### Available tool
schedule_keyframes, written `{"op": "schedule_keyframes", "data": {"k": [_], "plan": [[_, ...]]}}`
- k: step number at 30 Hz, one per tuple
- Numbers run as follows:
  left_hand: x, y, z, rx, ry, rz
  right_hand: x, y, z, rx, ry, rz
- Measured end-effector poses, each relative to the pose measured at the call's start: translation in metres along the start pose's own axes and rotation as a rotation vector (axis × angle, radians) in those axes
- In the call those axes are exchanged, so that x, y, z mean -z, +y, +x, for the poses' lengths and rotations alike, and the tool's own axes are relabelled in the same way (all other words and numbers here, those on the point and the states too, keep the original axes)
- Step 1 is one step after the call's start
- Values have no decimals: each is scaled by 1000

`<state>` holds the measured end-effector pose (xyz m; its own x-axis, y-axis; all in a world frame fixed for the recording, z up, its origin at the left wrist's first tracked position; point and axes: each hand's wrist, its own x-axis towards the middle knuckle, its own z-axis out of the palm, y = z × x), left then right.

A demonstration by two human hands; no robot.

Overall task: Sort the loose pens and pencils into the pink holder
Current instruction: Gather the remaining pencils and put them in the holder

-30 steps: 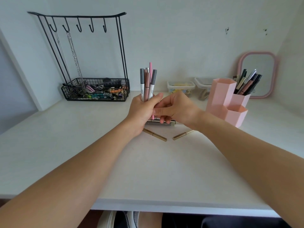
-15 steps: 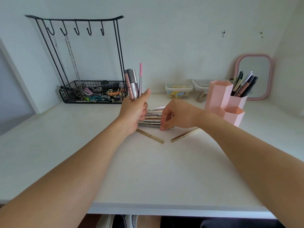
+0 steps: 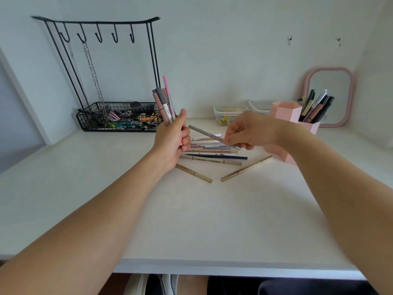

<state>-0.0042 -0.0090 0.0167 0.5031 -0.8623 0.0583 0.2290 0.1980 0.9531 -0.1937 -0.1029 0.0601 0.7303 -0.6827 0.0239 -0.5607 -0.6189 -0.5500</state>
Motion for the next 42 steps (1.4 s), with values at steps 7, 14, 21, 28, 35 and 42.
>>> {"op": "schedule_keyframes", "data": {"k": [7,14,21,28,35,42], "plan": [[-5,-4,-4,4,-91,64,-26,-21,2,111,61,616],[-10,-8,-9,-29,-227,125,-45,-34,2,159,153,756],[-9,-9,-9,-134,-254,303,-52,-37,0,158,299,616],[-11,-10,-10,-94,-294,268,-48,-38,2,72,294,603],[-8,-9,-5,-59,-170,213,-36,-38,1,119,333,455],[0,-6,3,-38,-68,141,-8,-4,-1,18,78,-165]]}}
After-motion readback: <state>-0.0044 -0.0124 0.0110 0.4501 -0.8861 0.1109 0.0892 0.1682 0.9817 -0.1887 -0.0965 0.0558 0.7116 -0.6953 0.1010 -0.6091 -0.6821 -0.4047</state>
